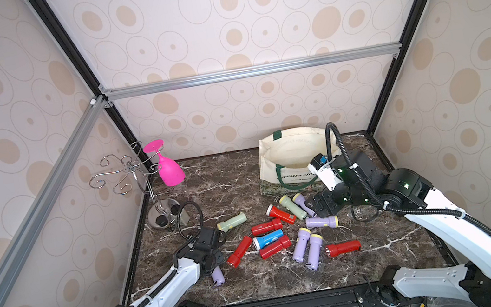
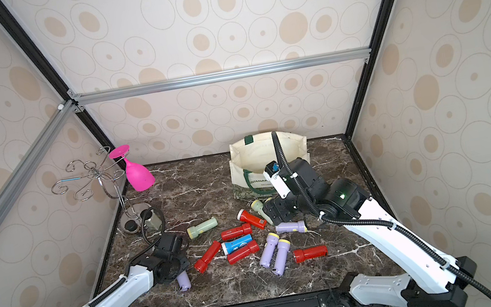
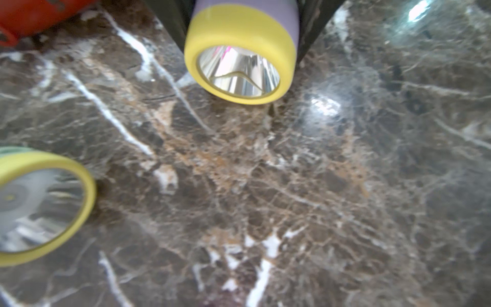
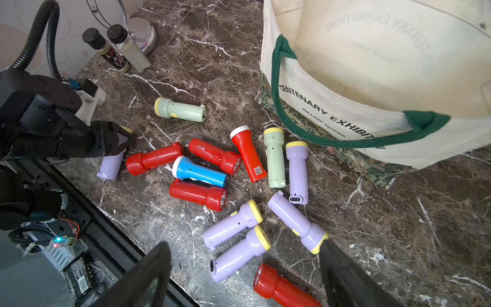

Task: Put the flashlights into the tote bags
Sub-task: Move the flashlight at the center of the board.

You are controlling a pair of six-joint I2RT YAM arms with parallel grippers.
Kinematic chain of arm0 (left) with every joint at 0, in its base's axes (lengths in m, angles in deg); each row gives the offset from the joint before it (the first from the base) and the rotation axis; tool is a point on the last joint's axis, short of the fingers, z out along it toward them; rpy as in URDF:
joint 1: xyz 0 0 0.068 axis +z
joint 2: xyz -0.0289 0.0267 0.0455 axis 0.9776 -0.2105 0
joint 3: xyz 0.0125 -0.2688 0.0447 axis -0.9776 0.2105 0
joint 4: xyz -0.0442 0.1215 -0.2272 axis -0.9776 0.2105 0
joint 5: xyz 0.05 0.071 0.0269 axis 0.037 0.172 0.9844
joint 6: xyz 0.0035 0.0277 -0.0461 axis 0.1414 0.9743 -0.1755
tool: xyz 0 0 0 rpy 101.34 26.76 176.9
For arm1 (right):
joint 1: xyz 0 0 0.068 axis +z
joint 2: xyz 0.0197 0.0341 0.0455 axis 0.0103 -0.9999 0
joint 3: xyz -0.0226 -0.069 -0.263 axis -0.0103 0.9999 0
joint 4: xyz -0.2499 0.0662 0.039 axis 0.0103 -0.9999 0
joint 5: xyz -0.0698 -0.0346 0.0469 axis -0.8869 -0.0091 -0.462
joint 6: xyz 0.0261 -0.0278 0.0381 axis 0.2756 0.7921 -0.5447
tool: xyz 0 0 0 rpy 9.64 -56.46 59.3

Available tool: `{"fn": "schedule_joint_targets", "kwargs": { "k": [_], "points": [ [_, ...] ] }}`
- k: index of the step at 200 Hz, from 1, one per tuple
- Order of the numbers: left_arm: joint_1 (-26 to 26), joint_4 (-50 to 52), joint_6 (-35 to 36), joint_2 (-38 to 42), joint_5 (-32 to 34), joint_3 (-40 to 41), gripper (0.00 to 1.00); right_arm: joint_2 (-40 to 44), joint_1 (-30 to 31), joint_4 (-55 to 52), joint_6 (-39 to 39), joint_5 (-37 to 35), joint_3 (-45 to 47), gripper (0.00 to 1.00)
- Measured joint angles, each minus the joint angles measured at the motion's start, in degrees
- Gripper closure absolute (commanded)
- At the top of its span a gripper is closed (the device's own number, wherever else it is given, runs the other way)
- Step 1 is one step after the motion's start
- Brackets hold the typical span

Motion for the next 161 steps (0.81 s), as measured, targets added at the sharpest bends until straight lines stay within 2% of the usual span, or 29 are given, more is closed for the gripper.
{"fn": "schedule_joint_targets", "kwargs": {
  "k": [16, 43, 89, 132, 150, 161],
  "points": [
    [-0.2, -1.2, -0.3, -0.9, -0.3, -0.7, 0.32, 0.0, 0.0, 0.5, -0.2, 0.5, 0.0, 0.12],
    [-0.3, -1.7, -0.4, -0.6, -0.1, -0.7, 0.27, 0.0, -0.1, 0.6, -0.3, 1.0, 0.0, 0.12],
    [-0.3, -1.7, 0.4, -1.1, 0.9, -0.7, 0.29, 0.0, -0.3, 0.7, -0.3, 2.0, 0.0, 0.12],
    [-0.3, -1.7, 1.7, -2.4, 2.2, -0.9, 0.40, -0.2, -0.3, 1.2, -0.6, 3.0, 0.3, 0.13],
    [-0.3, -1.9, 1.8, -2.4, 2.3, -0.9, 0.40, -0.2, -0.3, 1.5, -0.7, 3.1, 1.1, 0.13],
    [-0.3, -2.1, 1.8, -2.4, 2.4, -0.9, 0.36, -0.2, -0.3, 1.5, -0.8, 3.1, 1.6, 0.13]
  ]
}}
